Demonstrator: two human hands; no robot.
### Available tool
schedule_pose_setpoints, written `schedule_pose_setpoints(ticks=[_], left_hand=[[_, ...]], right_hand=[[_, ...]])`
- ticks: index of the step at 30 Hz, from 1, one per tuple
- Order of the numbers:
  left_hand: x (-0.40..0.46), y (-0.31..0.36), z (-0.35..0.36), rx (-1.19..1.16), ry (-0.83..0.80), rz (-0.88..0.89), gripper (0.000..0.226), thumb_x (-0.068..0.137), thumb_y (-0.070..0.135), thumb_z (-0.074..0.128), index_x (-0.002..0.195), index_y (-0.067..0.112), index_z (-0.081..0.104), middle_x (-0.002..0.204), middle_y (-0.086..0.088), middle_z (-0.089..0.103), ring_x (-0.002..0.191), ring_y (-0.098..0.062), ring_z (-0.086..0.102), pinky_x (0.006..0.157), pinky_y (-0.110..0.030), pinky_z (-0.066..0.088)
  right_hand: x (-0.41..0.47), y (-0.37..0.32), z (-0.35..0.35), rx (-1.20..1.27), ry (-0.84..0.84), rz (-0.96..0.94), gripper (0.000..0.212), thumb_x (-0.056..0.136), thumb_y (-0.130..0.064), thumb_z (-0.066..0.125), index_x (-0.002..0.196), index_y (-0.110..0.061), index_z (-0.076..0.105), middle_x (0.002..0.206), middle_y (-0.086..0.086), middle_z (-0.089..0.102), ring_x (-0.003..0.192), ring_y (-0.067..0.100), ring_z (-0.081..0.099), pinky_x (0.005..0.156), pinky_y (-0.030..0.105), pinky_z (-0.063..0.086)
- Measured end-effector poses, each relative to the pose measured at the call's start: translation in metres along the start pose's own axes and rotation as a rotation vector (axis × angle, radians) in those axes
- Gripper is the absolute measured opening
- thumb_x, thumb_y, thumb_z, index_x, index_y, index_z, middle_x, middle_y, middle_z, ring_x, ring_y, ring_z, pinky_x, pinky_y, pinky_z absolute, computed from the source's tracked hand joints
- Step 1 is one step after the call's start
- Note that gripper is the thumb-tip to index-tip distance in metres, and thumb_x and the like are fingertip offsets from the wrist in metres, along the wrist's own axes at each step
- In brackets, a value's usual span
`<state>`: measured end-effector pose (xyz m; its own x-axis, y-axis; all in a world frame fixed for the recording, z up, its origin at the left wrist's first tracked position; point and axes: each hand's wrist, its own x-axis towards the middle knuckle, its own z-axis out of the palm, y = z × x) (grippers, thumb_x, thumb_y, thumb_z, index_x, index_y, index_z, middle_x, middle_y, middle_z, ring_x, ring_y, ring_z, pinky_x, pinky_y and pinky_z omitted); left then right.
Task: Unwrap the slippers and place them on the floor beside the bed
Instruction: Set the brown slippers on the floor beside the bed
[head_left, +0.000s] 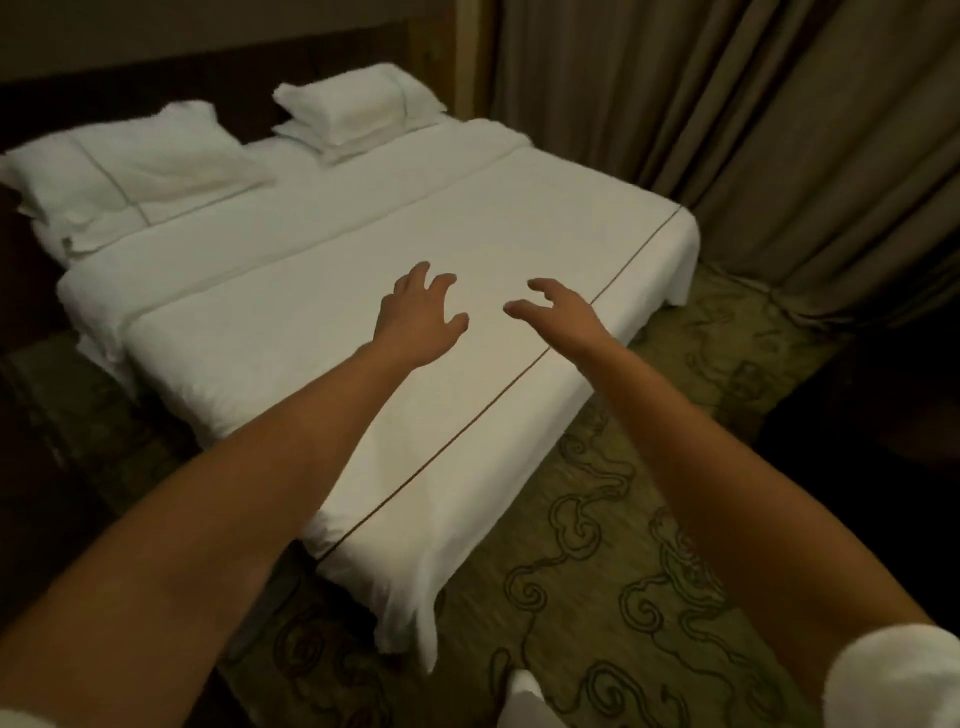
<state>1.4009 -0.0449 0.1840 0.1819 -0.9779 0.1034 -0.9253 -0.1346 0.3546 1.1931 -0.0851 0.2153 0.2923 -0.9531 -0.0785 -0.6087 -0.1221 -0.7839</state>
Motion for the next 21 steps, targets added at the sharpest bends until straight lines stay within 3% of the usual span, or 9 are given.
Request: schedule_pose_setpoints(ticks=[6, 14, 21], left_hand=[[0.091, 0.161, 0.074, 0.007, -0.038, 0.257, 0.070, 0.098, 0.053, 0.052, 0.158, 0.029, 0.027, 0.169, -0.010, 0.014, 0.150, -0.035, 0.027, 0.115, -0.050, 0.032], [0.214, 0.363, 0.170, -0.041, -0.061, 0.337, 0.069, 0.096, 0.058, 0.050, 0.157, 0.032, 0.030, 0.169, -0.010, 0.015, 0.148, -0.037, 0.031, 0.113, -0.053, 0.037], [0.342, 0.486, 0.223, 0.023, -0.026, 0.387, 0.068, 0.095, 0.060, 0.049, 0.155, 0.032, 0.034, 0.168, -0.010, 0.019, 0.149, -0.037, 0.031, 0.116, -0.054, 0.032]], right_hand=[[0.015, 0.111, -0.142, -0.323, 0.294, 0.047, 0.076, 0.087, -0.051, 0.066, 0.153, -0.024, 0.040, 0.158, 0.006, 0.041, 0.145, 0.029, 0.037, 0.116, 0.048, 0.038], [0.075, 0.243, -0.318, -0.380, 0.373, 0.188, 0.073, 0.087, -0.053, 0.062, 0.152, -0.026, 0.041, 0.155, 0.006, 0.042, 0.141, 0.031, 0.039, 0.112, 0.051, 0.039], [0.170, 0.311, -0.434, -0.410, 0.438, 0.225, 0.071, 0.085, -0.056, 0.056, 0.149, -0.028, 0.042, 0.152, 0.006, 0.043, 0.140, 0.032, 0.037, 0.110, 0.054, 0.039]])
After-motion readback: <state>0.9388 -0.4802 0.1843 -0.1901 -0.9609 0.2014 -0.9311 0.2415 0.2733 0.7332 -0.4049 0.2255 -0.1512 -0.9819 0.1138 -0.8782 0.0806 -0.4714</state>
